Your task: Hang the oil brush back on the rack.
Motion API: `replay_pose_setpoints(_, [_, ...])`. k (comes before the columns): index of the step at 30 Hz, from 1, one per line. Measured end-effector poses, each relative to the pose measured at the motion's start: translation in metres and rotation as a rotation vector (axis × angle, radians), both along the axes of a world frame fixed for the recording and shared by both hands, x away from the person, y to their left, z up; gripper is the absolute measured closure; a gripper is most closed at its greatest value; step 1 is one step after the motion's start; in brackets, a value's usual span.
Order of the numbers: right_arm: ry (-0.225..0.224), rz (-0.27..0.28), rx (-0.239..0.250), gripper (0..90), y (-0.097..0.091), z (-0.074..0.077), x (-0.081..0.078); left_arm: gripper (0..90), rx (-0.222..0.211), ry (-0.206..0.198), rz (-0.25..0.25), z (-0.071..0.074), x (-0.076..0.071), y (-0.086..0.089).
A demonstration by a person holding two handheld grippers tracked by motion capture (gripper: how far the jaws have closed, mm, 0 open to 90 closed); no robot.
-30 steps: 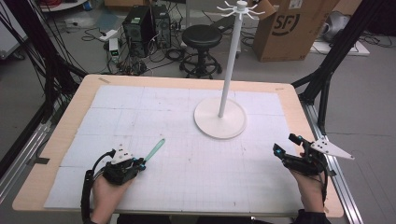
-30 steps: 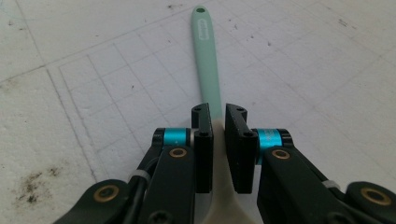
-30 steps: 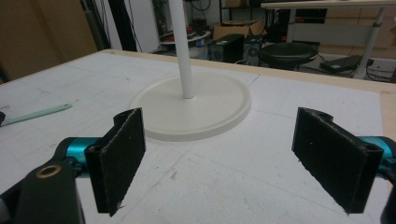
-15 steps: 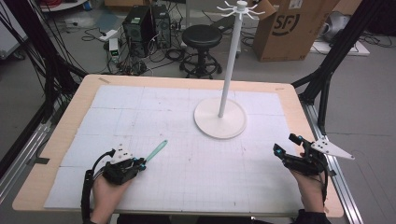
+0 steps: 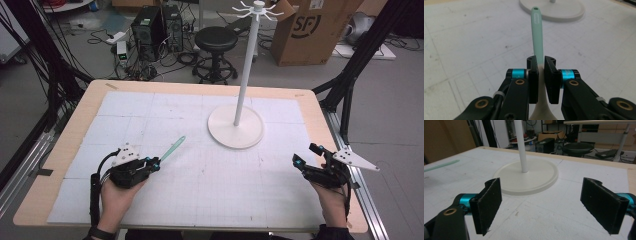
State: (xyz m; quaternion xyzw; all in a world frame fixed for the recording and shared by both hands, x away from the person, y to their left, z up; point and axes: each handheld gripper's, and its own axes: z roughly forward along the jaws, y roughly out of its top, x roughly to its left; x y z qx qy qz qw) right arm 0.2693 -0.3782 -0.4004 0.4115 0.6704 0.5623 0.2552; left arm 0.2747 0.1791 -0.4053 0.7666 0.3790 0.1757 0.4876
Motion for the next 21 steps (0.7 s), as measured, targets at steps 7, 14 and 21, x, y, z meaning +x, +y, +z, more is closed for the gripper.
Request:
replay_pose_setpoints(7, [-0.001, 0.001, -0.003, 16.5, 0.0, 0.0, 0.0, 82.7, -0.033, -0.032, -0.018, 0.027, 0.012, -0.01])
replay_pose_setpoints(14, [0.001, 0.001, -0.003, 16.6, 0.0, 0.0, 0.001, 82.6, -0.074, -0.068, -0.042, 0.061, 0.027, -0.023])
replay_pose_setpoints(21, [-0.001, 0.004, 0.0, 16.5, 0.0, 0.0, 0.0, 82.6, -0.107, -0.087, -0.062, 0.09, 0.041, -0.037])
